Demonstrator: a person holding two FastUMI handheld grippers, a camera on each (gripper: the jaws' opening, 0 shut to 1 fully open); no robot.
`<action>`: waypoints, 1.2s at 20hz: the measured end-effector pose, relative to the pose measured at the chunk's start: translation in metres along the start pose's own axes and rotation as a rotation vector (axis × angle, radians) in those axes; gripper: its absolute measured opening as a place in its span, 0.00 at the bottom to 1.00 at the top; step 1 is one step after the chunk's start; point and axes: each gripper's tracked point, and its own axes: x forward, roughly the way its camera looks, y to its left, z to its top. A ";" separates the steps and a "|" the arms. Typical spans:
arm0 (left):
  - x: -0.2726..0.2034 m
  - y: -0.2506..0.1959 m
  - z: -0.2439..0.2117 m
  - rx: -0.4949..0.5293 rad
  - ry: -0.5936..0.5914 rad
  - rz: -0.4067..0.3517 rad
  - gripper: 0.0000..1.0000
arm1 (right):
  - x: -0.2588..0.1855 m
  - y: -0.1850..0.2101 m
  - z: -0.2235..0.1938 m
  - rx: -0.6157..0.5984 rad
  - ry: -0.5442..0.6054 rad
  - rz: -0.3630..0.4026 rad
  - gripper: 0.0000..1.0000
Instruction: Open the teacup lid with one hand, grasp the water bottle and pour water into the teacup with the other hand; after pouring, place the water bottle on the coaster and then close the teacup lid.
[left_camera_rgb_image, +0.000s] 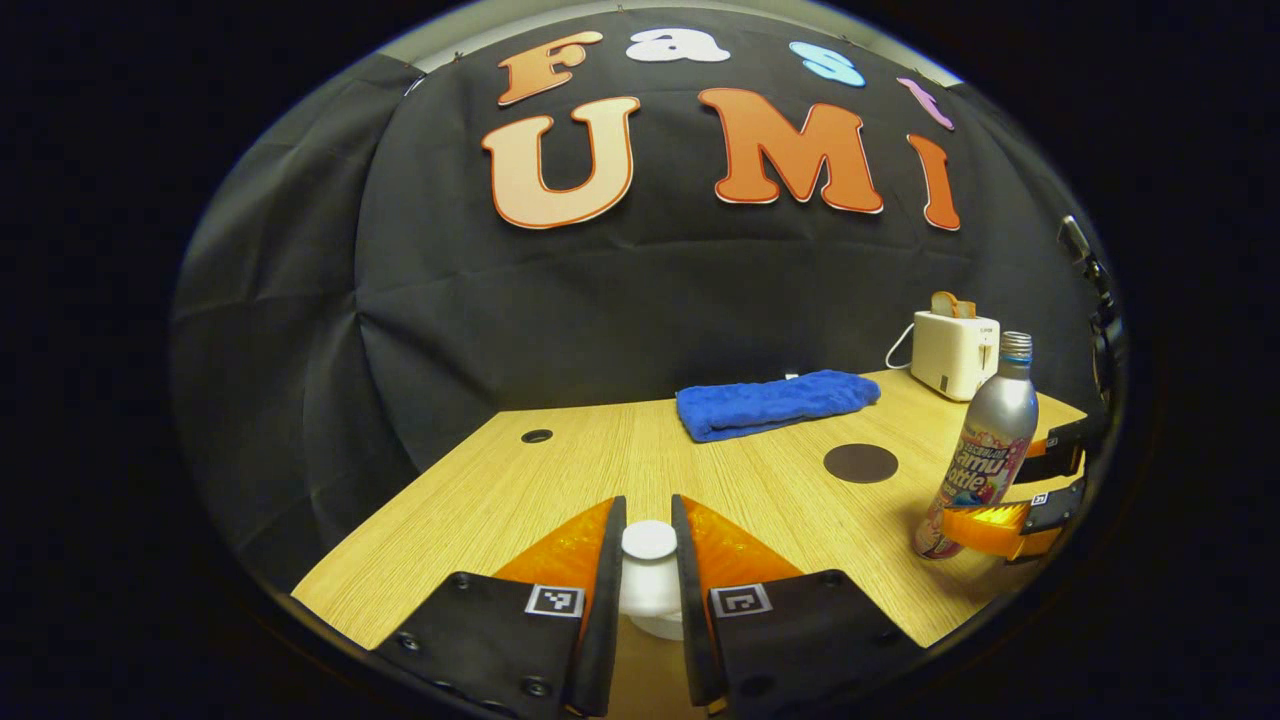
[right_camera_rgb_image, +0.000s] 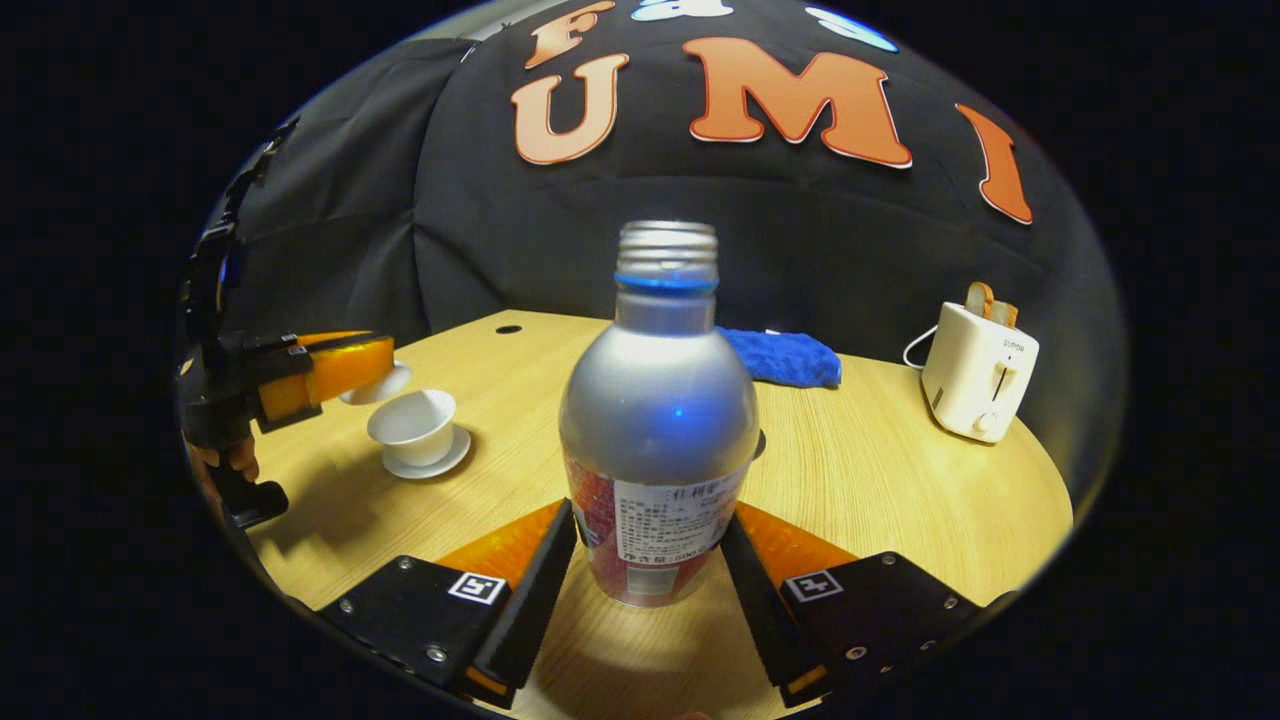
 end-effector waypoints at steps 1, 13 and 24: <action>-0.001 0.002 -0.001 -0.003 0.002 0.001 0.32 | 0.001 0.001 0.000 0.001 0.001 0.000 0.84; -0.014 0.043 -0.014 -0.012 0.029 0.058 0.32 | -0.002 -0.012 0.028 -0.224 0.045 -0.095 0.79; -0.036 0.099 -0.020 -0.065 0.030 0.133 0.32 | 0.018 0.000 0.081 -0.540 0.052 -0.112 0.79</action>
